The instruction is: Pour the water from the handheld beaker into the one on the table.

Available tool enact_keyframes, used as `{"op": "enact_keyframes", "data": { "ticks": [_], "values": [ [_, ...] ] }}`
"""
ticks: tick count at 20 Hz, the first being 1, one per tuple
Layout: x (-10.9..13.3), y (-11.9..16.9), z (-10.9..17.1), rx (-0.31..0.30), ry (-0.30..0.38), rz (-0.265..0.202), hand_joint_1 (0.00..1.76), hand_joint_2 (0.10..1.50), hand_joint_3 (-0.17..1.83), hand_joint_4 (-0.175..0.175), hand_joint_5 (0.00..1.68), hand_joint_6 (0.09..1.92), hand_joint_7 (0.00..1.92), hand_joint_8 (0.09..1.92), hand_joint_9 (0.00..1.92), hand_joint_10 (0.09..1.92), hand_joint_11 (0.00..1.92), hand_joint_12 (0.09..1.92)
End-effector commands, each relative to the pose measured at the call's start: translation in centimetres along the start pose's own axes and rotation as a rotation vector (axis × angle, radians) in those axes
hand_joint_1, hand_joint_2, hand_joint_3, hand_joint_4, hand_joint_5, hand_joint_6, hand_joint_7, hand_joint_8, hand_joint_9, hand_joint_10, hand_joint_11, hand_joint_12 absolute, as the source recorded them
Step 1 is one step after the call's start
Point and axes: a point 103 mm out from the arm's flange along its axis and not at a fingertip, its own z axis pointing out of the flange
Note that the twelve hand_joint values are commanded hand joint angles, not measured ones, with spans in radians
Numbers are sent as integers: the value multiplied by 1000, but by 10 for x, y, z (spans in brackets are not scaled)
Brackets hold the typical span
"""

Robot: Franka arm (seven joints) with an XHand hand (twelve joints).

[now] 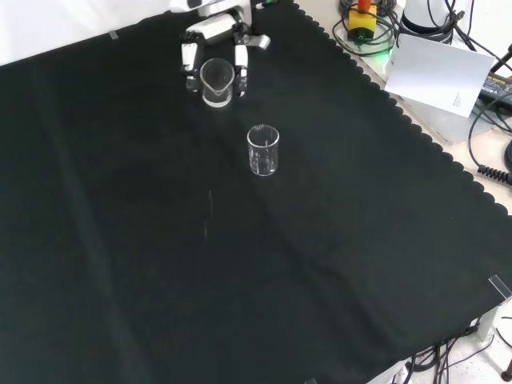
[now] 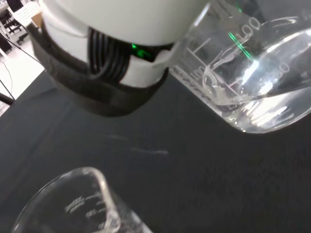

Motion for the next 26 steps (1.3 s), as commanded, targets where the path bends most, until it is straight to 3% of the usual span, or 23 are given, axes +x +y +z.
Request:
{"op": "enact_keyframes", "data": {
  "ticks": [1, 12, 19, 26],
  "values": [
    [25, -41, -7, 58, -73, -12, 1325, 715, 463, -175, 1393, 337, 1458, 292, 1763, 87, 1403, 579],
    [48, -49, 8, 222, -286, -48, 1326, 709, 473, -175, 1397, 334, 1462, 288, 1769, 87, 1400, 572],
    [56, -43, 18, 272, -369, -50, 1425, 677, 492, -175, 1400, 324, 1397, 359, 1613, 87, 1392, 557],
    [59, -37, 25, 303, -411, -38, 1434, 675, 491, -175, 1408, 308, 1400, 344, 1601, 87, 1391, 552]
  ]
}}
